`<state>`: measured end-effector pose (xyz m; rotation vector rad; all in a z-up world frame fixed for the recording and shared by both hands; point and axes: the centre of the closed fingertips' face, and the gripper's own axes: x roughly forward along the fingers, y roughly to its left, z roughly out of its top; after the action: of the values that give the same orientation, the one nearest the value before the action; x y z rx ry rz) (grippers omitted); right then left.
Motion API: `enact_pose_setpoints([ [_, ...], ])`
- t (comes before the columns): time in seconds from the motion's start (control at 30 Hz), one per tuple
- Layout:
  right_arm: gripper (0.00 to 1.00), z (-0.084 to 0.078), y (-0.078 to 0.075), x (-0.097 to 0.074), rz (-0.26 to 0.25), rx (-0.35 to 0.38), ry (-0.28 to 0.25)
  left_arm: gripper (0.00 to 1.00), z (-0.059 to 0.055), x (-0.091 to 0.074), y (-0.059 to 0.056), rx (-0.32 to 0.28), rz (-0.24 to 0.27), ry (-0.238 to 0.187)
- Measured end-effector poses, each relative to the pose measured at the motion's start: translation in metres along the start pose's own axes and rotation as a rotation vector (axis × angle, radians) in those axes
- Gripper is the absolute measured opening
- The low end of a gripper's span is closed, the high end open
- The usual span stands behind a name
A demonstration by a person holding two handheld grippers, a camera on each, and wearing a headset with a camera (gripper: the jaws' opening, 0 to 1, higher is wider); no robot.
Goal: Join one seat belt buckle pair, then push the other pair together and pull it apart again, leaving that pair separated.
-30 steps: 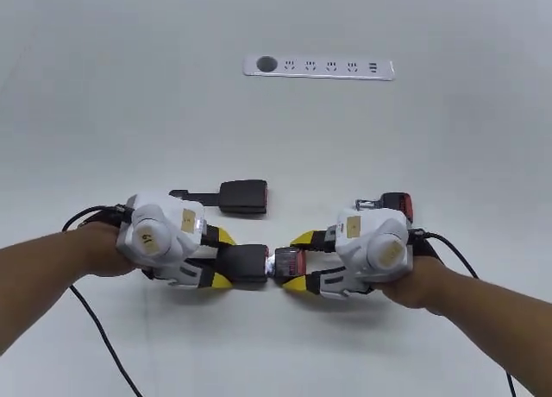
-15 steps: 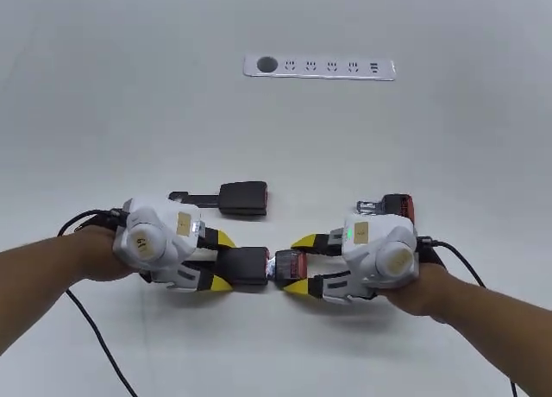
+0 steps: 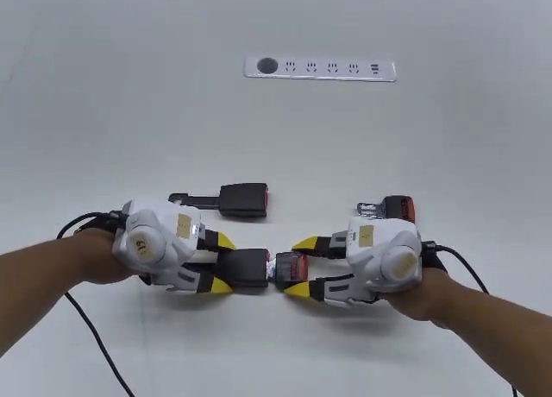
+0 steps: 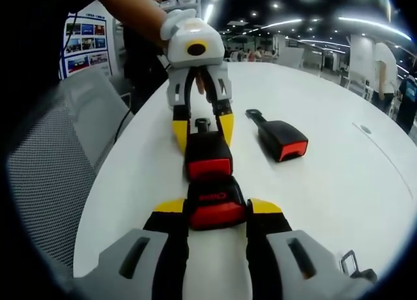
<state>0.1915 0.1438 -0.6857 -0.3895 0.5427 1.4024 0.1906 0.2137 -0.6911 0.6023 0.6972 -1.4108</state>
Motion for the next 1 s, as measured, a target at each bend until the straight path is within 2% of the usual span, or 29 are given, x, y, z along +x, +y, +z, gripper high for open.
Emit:
enact_pose_setpoints([
  [0.13, 0.33, 0.000, 0.001, -0.001, -0.003, -0.005, -0.001, 0.32, 0.000, 0.001, 0.000, -0.002, -0.002, 0.003],
  [0.3, 0.34, 0.000, 0.001, -0.001, -0.009, -0.011, 0.009, 0.32, 0.002, 0.003, -0.002, 0.003, -0.003, 0.027],
  [0.47, 0.34, 0.000, 0.003, 0.000, -0.030, -0.021, 0.042, 0.33, 0.002, 0.004, -0.003, 0.010, 0.001, 0.048],
  [0.53, 0.35, 0.000, 0.004, -0.001, -0.036, -0.003, 0.061, 0.33, 0.001, 0.004, -0.003, 0.005, 0.007, 0.059],
  [0.73, 0.35, 0.002, 0.005, -0.001, -0.052, -0.012, 0.081, 0.34, 0.001, 0.005, -0.005, -0.012, 0.022, 0.089],
  [0.8, 0.38, 0.001, 0.005, -0.004, -0.066, 0.018, 0.104, 0.42, 0.000, 0.005, -0.011, -0.010, -0.006, 0.101],
  [0.87, 0.46, 0.002, 0.002, -0.006, -0.083, 0.052, 0.077, 0.52, 0.000, 0.004, -0.019, -0.006, -0.020, 0.121],
  [0.93, 0.50, 0.004, -0.001, -0.011, -0.097, 0.067, 0.071, 0.57, -0.005, 0.002, -0.018, 0.007, -0.004, 0.144],
  [1.0, 0.52, 0.003, -0.005, -0.015, -0.112, 0.073, 0.064, 0.58, -0.003, -0.002, -0.016, -0.020, 0.014, 0.123],
])
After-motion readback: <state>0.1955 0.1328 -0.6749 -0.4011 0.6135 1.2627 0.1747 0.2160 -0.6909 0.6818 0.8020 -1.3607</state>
